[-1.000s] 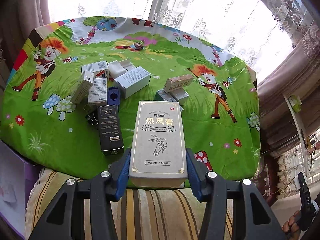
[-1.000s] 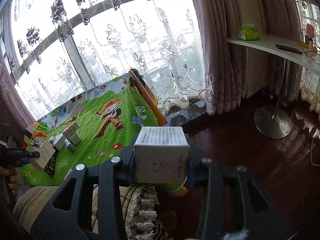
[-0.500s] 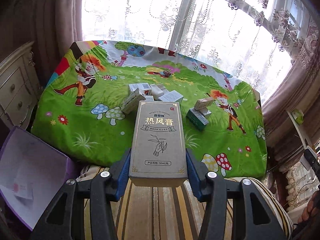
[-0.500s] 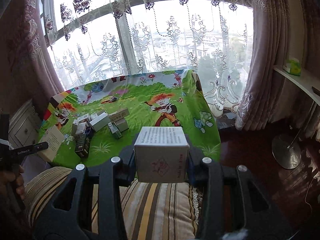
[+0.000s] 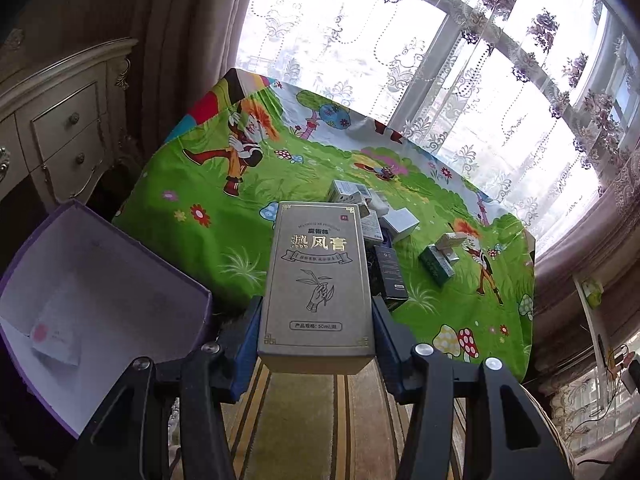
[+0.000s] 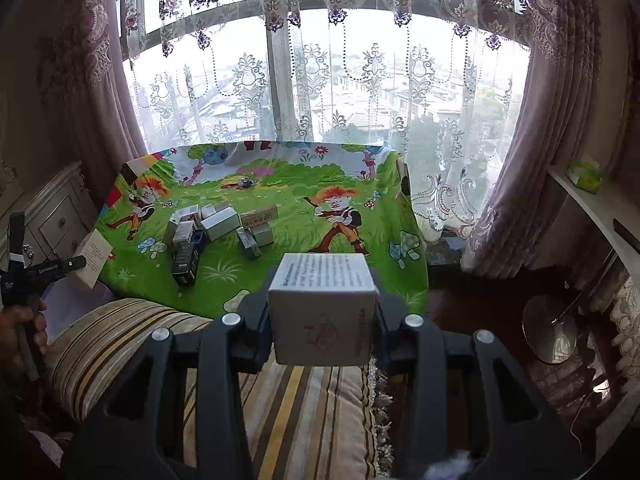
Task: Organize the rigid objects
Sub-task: 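Carry the beige box and white cube over the purple box, then open both tools to release the boxes into the purple box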
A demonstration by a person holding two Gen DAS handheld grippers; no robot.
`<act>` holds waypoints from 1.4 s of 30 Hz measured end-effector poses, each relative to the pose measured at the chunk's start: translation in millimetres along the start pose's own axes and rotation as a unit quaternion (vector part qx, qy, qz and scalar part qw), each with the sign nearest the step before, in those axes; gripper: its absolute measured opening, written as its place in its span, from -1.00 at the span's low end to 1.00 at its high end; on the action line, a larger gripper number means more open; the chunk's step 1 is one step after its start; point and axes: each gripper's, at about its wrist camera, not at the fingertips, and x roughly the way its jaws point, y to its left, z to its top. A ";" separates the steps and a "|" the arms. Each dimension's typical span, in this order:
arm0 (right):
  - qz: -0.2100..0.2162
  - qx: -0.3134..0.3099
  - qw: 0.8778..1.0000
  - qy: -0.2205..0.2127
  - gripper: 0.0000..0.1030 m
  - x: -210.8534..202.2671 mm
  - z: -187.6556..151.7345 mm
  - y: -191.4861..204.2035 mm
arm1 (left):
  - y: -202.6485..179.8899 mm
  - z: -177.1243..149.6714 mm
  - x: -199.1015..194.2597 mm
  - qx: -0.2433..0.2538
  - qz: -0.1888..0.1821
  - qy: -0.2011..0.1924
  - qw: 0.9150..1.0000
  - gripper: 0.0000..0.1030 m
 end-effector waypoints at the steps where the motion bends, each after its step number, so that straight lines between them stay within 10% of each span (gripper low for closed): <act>1: -0.014 -0.016 1.000 0.000 -0.14 -15.9 -6.6 2.0 | 3.2 0.5 -3.6 -0.005 -0.001 -0.002 1.000 0.01; 13: -0.121 -0.030 0.989 -0.079 -0.14 -155.9 -1.4 -28.9 | 43.9 6.0 -94.0 -0.034 -0.012 -0.083 0.996 0.01; 17: -0.100 -0.038 0.989 -0.098 -0.14 -162.7 19.9 -16.9 | 71.7 8.7 -106.7 -0.053 0.010 -0.096 0.994 0.01; 24: 0.077 -0.120 0.985 -0.094 -0.14 -90.9 56.5 110.6 | 122.6 3.2 -124.1 -0.087 0.055 -0.118 0.988 0.01; 31: 0.244 -0.182 0.952 -0.020 -0.14 12.3 62.0 260.7 | 169.3 -11.6 -111.0 -0.123 0.094 -0.096 0.983 0.01; 42: 0.346 -0.253 0.897 0.114 -0.14 121.8 7.8 429.7 | 230.0 -38.4 -75.9 -0.176 0.131 -0.046 0.975 0.01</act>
